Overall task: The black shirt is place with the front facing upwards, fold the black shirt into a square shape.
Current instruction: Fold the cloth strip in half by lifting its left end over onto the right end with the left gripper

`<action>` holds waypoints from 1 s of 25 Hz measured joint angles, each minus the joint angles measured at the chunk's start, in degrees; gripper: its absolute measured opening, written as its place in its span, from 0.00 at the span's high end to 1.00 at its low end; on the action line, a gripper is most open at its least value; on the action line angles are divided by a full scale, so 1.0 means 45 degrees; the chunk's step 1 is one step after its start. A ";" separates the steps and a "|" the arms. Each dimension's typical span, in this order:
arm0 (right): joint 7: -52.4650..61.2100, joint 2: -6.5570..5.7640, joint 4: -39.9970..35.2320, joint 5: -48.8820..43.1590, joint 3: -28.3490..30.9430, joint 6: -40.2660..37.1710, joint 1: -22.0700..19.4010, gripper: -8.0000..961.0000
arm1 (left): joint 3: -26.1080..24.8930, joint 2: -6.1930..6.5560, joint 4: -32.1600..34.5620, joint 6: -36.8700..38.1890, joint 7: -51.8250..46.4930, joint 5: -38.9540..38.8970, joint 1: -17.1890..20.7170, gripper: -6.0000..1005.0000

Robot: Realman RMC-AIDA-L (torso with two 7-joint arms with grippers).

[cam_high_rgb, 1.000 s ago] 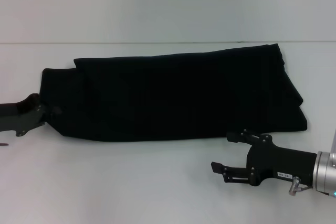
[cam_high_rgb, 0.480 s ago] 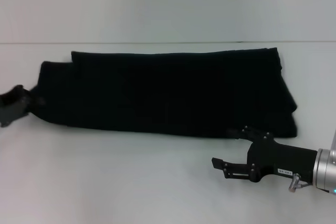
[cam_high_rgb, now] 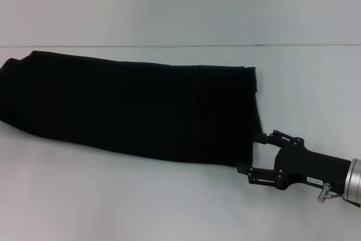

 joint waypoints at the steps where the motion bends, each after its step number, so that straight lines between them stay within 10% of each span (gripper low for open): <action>1: 0.0001 -0.0001 0.0011 0.0000 0.0037 0.0000 -0.0012 0.02 | -0.0061 0.0004 0.0003 0.0024 0.0001 -0.0022 0.0008 0.94; 9: 0.0009 0.0000 0.0070 -0.0003 0.0488 0.0006 -0.0253 0.02 | -0.0196 -0.0338 -0.0100 0.0919 0.0676 -0.2084 -0.0536 0.94; 15: 0.0009 -0.0023 0.0068 -0.0003 0.0879 -0.0020 -0.0621 0.02 | 0.0311 -0.0969 -0.0177 0.2043 0.1386 -0.3220 -0.2466 0.94; 25: 0.0009 -0.0040 0.0013 -0.0002 0.1362 -0.0043 -0.1022 0.02 | 0.2839 -0.3340 -0.0235 0.2167 0.2174 -0.3820 -0.5656 0.94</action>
